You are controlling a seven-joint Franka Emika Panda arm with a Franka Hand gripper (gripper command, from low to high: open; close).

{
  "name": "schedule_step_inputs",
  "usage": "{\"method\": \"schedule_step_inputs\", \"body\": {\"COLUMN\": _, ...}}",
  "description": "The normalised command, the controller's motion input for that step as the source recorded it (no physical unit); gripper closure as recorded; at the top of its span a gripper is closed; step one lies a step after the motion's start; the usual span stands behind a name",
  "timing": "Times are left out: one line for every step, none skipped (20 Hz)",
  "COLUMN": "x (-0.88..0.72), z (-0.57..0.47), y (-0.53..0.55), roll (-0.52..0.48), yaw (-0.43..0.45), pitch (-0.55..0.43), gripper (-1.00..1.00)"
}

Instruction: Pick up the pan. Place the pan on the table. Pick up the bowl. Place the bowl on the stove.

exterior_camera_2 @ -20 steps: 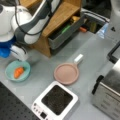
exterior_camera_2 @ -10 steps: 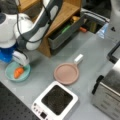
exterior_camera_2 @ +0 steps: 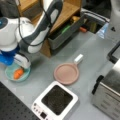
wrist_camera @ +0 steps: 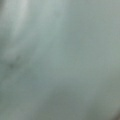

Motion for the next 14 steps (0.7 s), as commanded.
{"method": "schedule_step_inputs", "body": {"x": 0.03, "z": -0.03, "y": -0.05, "roll": 0.265, "yaw": 0.014, "pitch": -0.131, "gripper": 1.00}}
{"method": "schedule_step_inputs", "body": {"x": 0.02, "z": -0.03, "y": -0.06, "roll": 0.264, "yaw": 0.009, "pitch": -0.129, "gripper": 1.00}}
{"method": "schedule_step_inputs", "body": {"x": 0.01, "z": -0.02, "y": -0.06, "roll": 0.266, "yaw": 0.002, "pitch": -0.121, "gripper": 1.00}}
{"method": "schedule_step_inputs", "body": {"x": 0.00, "z": 0.00, "y": -0.05, "roll": 0.265, "yaw": -0.004, "pitch": -0.116, "gripper": 1.00}}
{"method": "schedule_step_inputs", "body": {"x": -0.01, "z": 0.01, "y": -0.05, "roll": 0.263, "yaw": -0.007, "pitch": -0.114, "gripper": 1.00}}
{"method": "schedule_step_inputs", "body": {"x": -0.02, "z": 0.02, "y": -0.04, "roll": 0.260, "yaw": -0.014, "pitch": -0.107, "gripper": 1.00}}
{"method": "schedule_step_inputs", "body": {"x": -0.03, "z": 0.04, "y": -0.02, "roll": 0.260, "yaw": -0.022, "pitch": -0.102, "gripper": 1.00}}
{"method": "schedule_step_inputs", "body": {"x": -0.04, "z": 0.05, "y": 0.01, "roll": 0.261, "yaw": -0.031, "pitch": -0.100, "gripper": 1.00}}
{"method": "schedule_step_inputs", "body": {"x": -0.06, "z": 0.06, "y": 0.03, "roll": 0.262, "yaw": -0.041, "pitch": -0.096, "gripper": 1.00}}
{"method": "schedule_step_inputs", "body": {"x": -0.07, "z": 0.06, "y": 0.05, "roll": 0.267, "yaw": -0.047, "pitch": -0.095, "gripper": 1.00}}
{"method": "schedule_step_inputs", "body": {"x": -0.07, "z": 0.06, "y": 0.07, "roll": 0.274, "yaw": -0.050, "pitch": -0.092, "gripper": 1.00}}
{"method": "schedule_step_inputs", "body": {"x": -0.08, "z": 0.06, "y": 0.09, "roll": 0.279, "yaw": -0.051, "pitch": -0.090, "gripper": 1.00}}
{"method": "schedule_step_inputs", "body": {"x": -0.08, "z": 0.05, "y": 0.09, "roll": 0.280, "yaw": -0.054, "pitch": -0.089, "gripper": 1.00}}
{"method": "schedule_step_inputs", "body": {"x": -0.08, "z": 0.05, "y": 0.09, "roll": 0.282, "yaw": -0.060, "pitch": -0.086, "gripper": 1.00}}
